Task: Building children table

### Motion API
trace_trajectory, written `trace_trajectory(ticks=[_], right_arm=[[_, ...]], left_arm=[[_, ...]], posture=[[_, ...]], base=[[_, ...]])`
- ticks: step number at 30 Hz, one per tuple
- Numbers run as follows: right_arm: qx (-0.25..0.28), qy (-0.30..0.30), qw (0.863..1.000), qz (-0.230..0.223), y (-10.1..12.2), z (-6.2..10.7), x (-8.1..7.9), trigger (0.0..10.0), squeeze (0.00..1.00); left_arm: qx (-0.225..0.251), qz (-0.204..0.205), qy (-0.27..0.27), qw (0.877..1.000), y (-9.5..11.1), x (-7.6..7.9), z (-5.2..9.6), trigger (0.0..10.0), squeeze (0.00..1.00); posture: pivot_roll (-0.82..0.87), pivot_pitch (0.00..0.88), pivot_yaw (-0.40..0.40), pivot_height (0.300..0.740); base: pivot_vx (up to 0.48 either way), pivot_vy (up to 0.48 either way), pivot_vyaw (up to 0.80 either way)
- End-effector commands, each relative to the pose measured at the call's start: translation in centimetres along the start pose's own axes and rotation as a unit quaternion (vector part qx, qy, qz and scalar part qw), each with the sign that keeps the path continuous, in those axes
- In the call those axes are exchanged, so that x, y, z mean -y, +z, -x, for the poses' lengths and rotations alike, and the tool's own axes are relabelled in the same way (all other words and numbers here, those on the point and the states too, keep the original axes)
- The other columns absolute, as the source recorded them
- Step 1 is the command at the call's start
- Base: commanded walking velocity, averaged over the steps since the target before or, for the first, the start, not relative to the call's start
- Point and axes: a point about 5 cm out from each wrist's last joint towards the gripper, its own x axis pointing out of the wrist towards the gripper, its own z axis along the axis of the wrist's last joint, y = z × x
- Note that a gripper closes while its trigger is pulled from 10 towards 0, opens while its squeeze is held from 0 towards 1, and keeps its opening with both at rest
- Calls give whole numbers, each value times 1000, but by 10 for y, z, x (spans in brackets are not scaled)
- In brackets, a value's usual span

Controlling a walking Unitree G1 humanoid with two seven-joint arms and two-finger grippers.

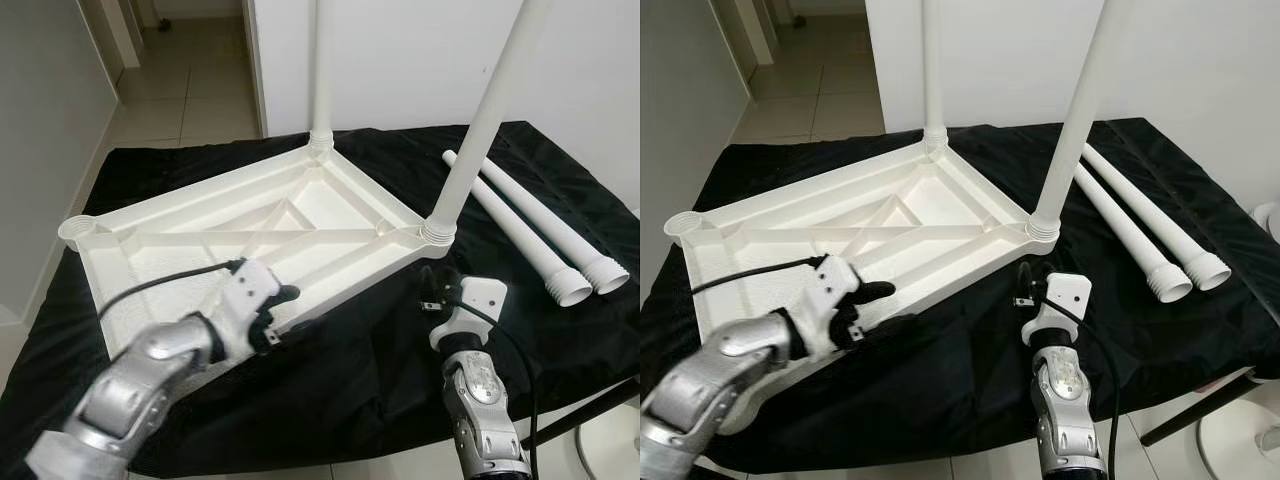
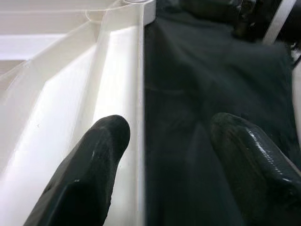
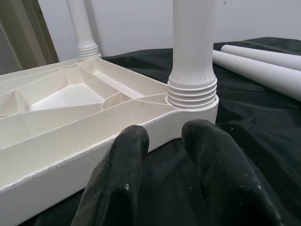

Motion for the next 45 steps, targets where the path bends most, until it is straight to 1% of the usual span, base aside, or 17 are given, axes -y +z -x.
trace_trajectory(ticks=[1, 2, 3, 8, 9, 11, 12, 14, 19, 22, 24, 33, 37, 38, 42, 43, 45], right_arm=[[-1, 3, 1000, 0, -1, -2, -3, 10000, 0], [0, 4, 1000, 0, -1, -3, -3, 10000, 0], [0, 4, 1000, 0, -1, -3, -3, 10000, 0], [2, 7, 1000, 0, 0, -6, -4, 10000, 0], [2, 7, 1000, 0, 0, -6, -4, 10000, 0], [3, 8, 1000, 0, 0, -7, -4, 10000, 0], [3, 8, 1000, 0, 0, -7, -4, 10000, 0], [4, 8, 1000, 0, 0, -7, -5, 10000, 0], [4, 6, 1000, -1, -1, -6, -5, 10000, 0], [4, 6, 1000, -1, -1, -6, -5, 10000, 0], [4, 7, 1000, -2, -1, -7, -6, 10000, 0], [8, 8, 1000, -3, 0, -10, -8, 10000, 0], [9, 5, 1000, -3, 0, -10, -7, 10000, 0], [10, 4, 1000, -3, 0, -10, -7, 10000, 0], [10, 4, 1000, -2, 0, -10, -7, 10000, 0], [11, 4, 1000, -2, 0, -11, -7, 10000, 0], [12, 4, 1000, -2, 1, -12, -7, 10000, 0]], left_arm=[[-50, -48, 13, 998, -11, -14, 8, 10000, 0], [-67, -71, 30, 995, -15, -21, 11, 10000, 0], [-67, -71, 30, 995, -15, -21, 11, 10000, 0], [-53, -70, 116, 989, -9, -50, 9, 10000, 0], [-53, -70, 116, 989, -9, -50, 9, 10000, 0], [-48, -70, 177, 981, -4, -69, 5, 10000, 0], [-48, -70, 177, 981, -4, -69, 5, 10000, 0], [-50, -63, 225, 971, -3, -84, 2, 10000, 0], [-45, -46, 264, 962, -2, -96, -4, 10000, 0], [-49, -35, 274, 960, -2, -98, -7, 10000, 0], [-46, -21, 301, 952, 1, -102, -20, 10000, 0], [-72, -11, 313, 947, -6, -100, -47, 10000, 0], [-75, 0, 316, 946, -8, -98, -53, 10000, 0], [-87, 30, 339, 936, -12, -99, -60, 10000, 0], [-91, 38, 347, 933, -13, -99, -62, 10000, 0], [-81, 48, 367, 925, -6, -104, -65, 10000, 0], [-66, 57, 377, 922, 1, -109, -66, 10000, 0]], posture=[[-94, 9, 39, 740], [-94, 9, 39, 740], [-94, 9, 39, 740], [-92, 0, 37, 740], [-92, 0, 37, 740], [-95, 0, 36, 740], [-95, 0, 36, 740], [-102, 0, 40, 740], [-105, 0, 43, 740], [-105, 0, 43, 740], [-106, 0, 41, 740], [-115, 0, 46, 740], [-122, 0, 49, 740], [-130, 0, 50, 740], [-133, 0, 51, 740], [-138, 0, 52, 740], [-138, 0, 52, 740]], base=[[0, 0, 0], [0, 0, 0], [0, 0, 0], [0, 0, 0], [0, 0, 0], [0, 0, 0], [0, 0, 0], [0, 0, 0], [0, 0, 0], [0, 0, 0], [0, 0, 0], [0, 0, 0], [0, 0, 0], [0, 0, 0], [0, 0, 0], [0, 0, 0], [0, 0, 0]])
